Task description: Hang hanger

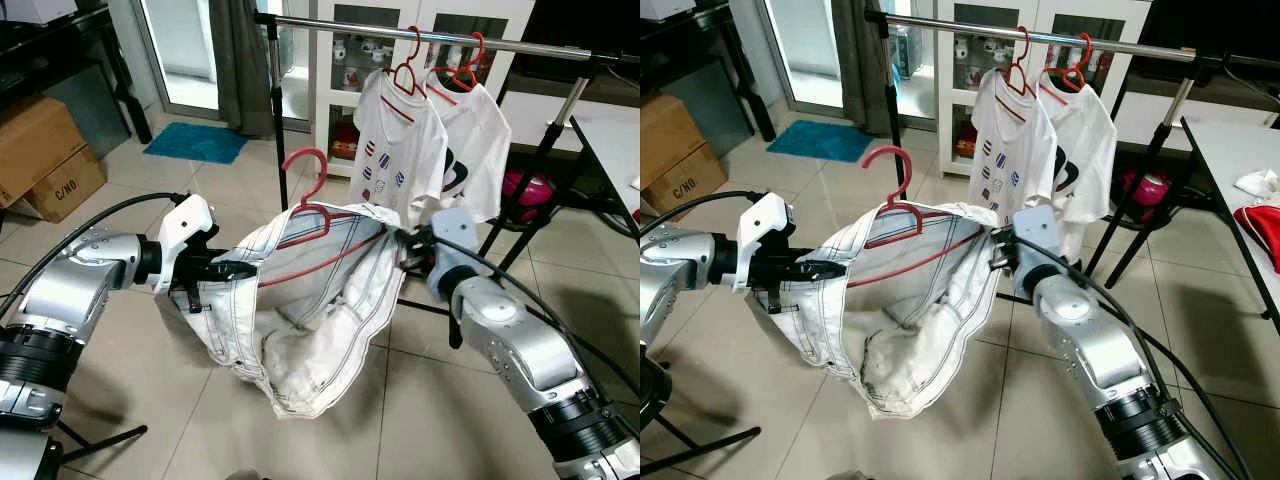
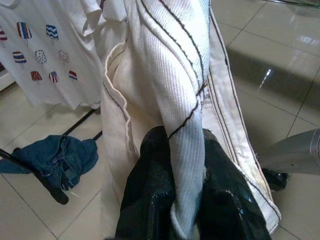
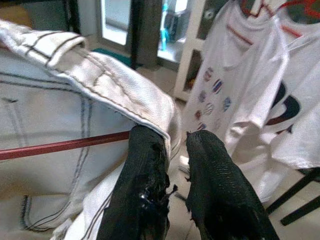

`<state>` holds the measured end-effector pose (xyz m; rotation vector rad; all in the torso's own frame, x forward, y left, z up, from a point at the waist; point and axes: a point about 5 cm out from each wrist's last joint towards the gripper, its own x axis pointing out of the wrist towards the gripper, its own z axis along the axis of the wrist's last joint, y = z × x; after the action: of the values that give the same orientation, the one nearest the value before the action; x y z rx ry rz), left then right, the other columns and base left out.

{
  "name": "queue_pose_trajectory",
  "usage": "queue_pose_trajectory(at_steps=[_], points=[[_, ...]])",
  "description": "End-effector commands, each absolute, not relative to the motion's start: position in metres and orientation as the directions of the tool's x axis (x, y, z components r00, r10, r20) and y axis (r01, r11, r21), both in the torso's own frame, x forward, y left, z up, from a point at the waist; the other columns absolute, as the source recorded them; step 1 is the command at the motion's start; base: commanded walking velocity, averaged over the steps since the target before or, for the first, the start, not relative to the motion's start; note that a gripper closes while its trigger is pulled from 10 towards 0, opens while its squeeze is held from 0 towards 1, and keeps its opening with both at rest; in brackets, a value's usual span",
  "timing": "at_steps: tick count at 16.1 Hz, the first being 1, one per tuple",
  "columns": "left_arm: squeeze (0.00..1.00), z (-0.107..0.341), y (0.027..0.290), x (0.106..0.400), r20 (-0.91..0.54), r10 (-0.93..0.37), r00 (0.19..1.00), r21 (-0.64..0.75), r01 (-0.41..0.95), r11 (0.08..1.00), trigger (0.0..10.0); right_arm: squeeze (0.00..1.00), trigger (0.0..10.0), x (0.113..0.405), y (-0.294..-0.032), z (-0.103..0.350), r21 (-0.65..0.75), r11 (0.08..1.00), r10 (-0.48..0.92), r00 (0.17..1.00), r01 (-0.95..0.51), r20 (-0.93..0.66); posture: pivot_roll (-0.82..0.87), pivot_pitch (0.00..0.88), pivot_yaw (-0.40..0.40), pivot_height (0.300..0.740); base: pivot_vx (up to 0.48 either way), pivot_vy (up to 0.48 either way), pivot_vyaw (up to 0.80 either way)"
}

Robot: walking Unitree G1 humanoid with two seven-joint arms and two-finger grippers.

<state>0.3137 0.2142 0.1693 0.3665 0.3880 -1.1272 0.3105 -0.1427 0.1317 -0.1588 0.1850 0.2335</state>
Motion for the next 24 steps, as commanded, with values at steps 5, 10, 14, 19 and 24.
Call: queue_pose_trajectory(at_steps=[5, 10, 14, 19, 24], points=[[0.0, 0.188, 0.217, 0.312, -0.436, -0.81, 0.392, 0.129, 0.918, 0.375, 0.0, 0.0, 10.0, 0.315, -0.147, 0.126, -0.141, 0.958, 0.218, 0.954, -0.249, -0.206, -0.03, 0.0, 0.027, 0.74, 0.0, 0.0, 0.0], [0.0, 0.19, 0.217, 0.311, -0.434, -0.814, 0.385, 0.126, 0.921, 0.368, 0.0, 0.0, 0.0, 0.317, -0.139, 0.122, -0.103, 0.944, 0.287, 0.936, -0.312, -0.206, -0.03, 0.0, 0.027, 0.74, 0.0, 0.0, 0.0], [0.0, 0.189, 0.219, 0.31, -0.443, -0.808, 0.388, 0.123, 0.919, 0.373, 0.0, 0.0, 0.0, 0.319, -0.14, 0.122, -0.099, 0.944, 0.292, 0.935, -0.316, -0.198, -0.02, 0.0, 0.027, 0.74, 0.0, 0.0, 0.0], [0.0, 0.177, 0.231, 0.319, -0.506, -0.703, 0.5, 0.166, 0.856, 0.49, 0.0, 0.0, 0.0, 0.32, -0.143, 0.142, -0.097, 0.944, 0.304, 0.944, -0.317, -0.129, -0.03, 0.0, 0.03, 0.74, 0.0, 0.0, 0.0], [0.0, 0.137, 0.241, 0.315, -0.659, -0.572, 0.488, 0.171, 0.838, 0.519, 0.0, 0.0, 0.0, 0.32, -0.147, 0.201, -0.102, 0.931, 0.352, 0.936, -0.349, 0.012, -0.04, 0.0, 0.036, 0.74, 0.0, 0.0, 0.0]])
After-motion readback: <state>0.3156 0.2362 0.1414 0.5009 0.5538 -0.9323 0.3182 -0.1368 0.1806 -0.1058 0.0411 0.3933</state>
